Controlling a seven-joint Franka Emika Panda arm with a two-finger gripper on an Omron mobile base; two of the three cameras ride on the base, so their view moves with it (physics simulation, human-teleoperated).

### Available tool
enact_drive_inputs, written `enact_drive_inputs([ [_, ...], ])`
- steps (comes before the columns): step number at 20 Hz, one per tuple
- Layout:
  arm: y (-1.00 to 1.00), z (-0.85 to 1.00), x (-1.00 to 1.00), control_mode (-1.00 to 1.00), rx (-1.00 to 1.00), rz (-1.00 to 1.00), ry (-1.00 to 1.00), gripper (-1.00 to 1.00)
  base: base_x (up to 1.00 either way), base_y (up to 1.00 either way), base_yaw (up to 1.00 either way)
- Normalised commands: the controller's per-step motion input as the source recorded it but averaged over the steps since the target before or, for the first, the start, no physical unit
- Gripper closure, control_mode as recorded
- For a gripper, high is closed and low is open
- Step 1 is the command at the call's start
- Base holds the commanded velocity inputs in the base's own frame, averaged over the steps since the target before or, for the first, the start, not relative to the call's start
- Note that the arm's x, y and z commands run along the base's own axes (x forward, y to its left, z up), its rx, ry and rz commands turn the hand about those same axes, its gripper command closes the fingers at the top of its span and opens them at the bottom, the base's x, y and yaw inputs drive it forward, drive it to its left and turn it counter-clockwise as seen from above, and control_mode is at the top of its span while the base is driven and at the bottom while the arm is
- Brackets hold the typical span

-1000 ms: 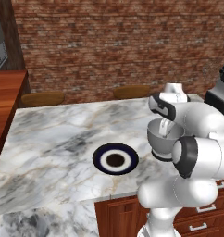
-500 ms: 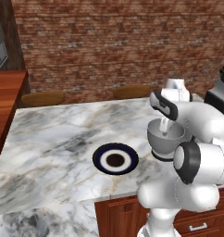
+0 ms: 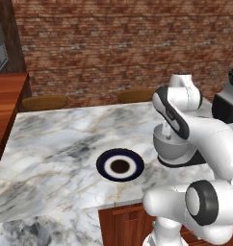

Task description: Add butter and sugar cubes to the stand mixer bowl and then turn on the stand mixer to begin making frosting.

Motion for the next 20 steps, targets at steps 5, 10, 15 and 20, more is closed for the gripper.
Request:
enact_drive_inputs([
  [5, -0.03, 0.25, -0.79, -1.00, 0.00, -0.09, -0.10, -1.00, 0.00, 0.00, 0.00],
  [10, -0.53, -0.06, -1.00, -1.00, 0.02, -0.11, -0.29, -1.00, 0.00, 0.00, 0.00],
  [15, -0.77, -0.13, -0.89, -1.00, 0.07, -0.04, -0.28, -1.00, 0.00, 0.00, 0.00],
  [20, -0.93, -0.15, -0.79, -1.00, 0.11, -0.01, -0.23, -1.00, 0.00, 0.00, 0.00],
])
